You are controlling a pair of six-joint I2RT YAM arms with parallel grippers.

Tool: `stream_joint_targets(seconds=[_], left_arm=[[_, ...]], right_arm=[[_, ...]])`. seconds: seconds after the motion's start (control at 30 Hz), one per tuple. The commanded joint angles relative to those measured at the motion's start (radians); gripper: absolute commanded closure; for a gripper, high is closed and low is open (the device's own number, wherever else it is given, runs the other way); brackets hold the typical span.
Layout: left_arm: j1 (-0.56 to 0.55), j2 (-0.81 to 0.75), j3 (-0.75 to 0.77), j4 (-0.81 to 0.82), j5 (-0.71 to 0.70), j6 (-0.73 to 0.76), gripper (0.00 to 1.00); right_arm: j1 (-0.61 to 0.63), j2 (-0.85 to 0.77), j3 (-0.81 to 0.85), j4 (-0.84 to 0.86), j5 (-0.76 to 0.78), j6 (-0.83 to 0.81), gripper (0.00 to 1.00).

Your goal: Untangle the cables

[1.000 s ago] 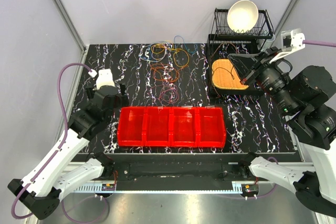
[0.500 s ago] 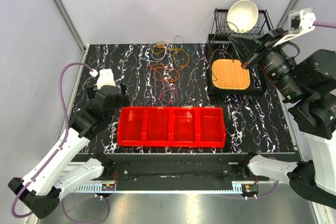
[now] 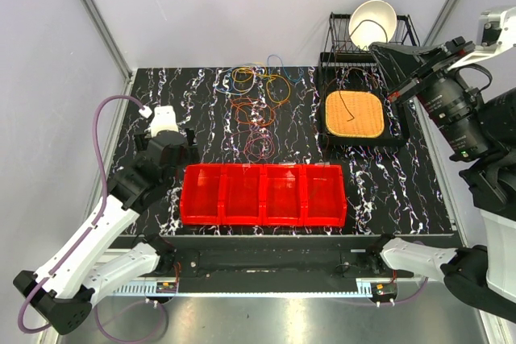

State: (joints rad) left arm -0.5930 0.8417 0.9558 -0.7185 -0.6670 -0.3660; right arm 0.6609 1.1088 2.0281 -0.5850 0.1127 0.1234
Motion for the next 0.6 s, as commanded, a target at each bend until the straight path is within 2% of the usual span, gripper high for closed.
stream_joint_targets(seconds=[0.0,0.3,0.57], left_arm=[[-0.007,0.002,0.006,0.005,-0.031,0.009,0.04],[-0.008,0.007,0.006,0.004,-0.029,0.009,0.04],[-0.008,0.007,0.008,0.002,-0.028,0.009,0.04]], right_arm=[[0.006,-0.01,-0.04,0.043,0.013,-0.016,1.0],[0.005,-0.099,-0.166,0.051,0.025,0.039,1.0],[0.006,-0.233,-0.377,0.057,0.057,0.102,1.0]])
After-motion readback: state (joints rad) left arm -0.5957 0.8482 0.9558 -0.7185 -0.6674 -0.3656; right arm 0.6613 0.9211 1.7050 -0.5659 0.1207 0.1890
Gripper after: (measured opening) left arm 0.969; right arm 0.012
